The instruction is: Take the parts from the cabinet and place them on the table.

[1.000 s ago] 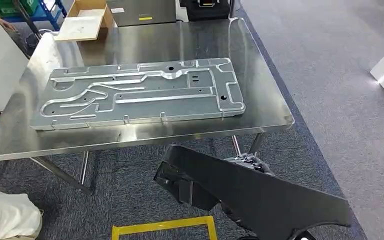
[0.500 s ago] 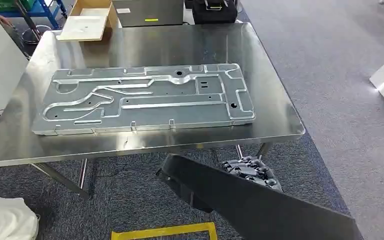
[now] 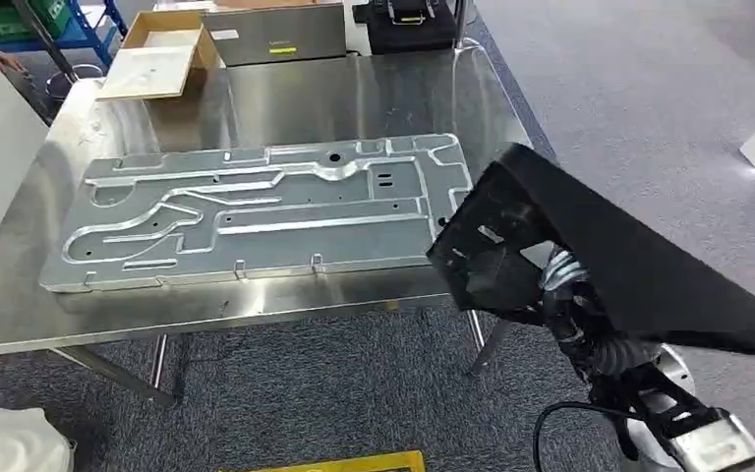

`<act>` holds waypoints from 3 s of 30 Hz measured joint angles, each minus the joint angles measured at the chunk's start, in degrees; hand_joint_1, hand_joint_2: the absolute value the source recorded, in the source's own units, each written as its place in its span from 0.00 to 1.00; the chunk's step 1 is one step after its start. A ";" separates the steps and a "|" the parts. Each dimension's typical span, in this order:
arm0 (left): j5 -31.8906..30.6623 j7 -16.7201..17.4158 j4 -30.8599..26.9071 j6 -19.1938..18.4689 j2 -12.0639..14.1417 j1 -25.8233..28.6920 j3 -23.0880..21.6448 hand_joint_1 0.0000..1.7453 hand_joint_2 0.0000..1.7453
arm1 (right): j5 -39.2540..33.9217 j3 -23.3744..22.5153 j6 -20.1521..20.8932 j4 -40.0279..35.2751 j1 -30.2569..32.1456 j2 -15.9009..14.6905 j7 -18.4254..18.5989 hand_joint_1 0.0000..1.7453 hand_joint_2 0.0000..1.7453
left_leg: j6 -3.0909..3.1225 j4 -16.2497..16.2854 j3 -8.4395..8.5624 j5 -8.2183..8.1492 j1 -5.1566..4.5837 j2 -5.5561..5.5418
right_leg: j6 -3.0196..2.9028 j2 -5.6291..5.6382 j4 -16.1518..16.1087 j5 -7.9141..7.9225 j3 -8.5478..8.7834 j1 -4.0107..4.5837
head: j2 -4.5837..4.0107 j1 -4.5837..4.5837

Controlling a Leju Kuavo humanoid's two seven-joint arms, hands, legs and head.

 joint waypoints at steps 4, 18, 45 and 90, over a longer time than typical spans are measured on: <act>-0.90 -0.61 0.00 -0.61 0.50 -0.43 -0.07 0.00 0.00 | 10.63 -6.23 -6.90 8.33 -7.43 -3.50 5.77 0.96 1.00 | 1.56 -13.03 4.42 6.29 -0.60 -0.04 | 0.97 0.39 0.71 -1.30 0.65 0.45 | 0.00 0.00; -4.52 -0.13 0.00 -1.16 1.31 -1.86 -2.73 0.00 0.00 | 60.46 6.31 -14.79 46.87 -36.87 -11.87 17.79 0.96 1.00 | 2.57 -13.41 5.41 5.36 -0.41 -0.03 | 3.54 0.20 2.56 2.49 -4.39 -1.19 | 0.00 0.02; -5.51 0.15 0.00 -2.47 2.16 -3.37 -5.14 0.00 0.00 | 70.44 38.08 -8.58 86.24 -59.74 10.70 25.11 0.96 1.00 | 2.81 -14.52 4.23 7.48 -0.08 -0.10 | 2.66 0.21 17.78 -4.69 -11.86 -0.32 | -0.02 0.00; -6.55 -2.86 0.02 -3.65 0.22 -4.33 -8.92 0.00 0.00 | 43.58 27.09 -26.20 86.66 -51.32 22.04 9.94 0.00 0.00 | 0.13 -2.71 0.12 -0.36 -0.16 -0.01 | -0.48 0.02 -0.58 3.33 -3.06 0.15 | -0.02 -0.02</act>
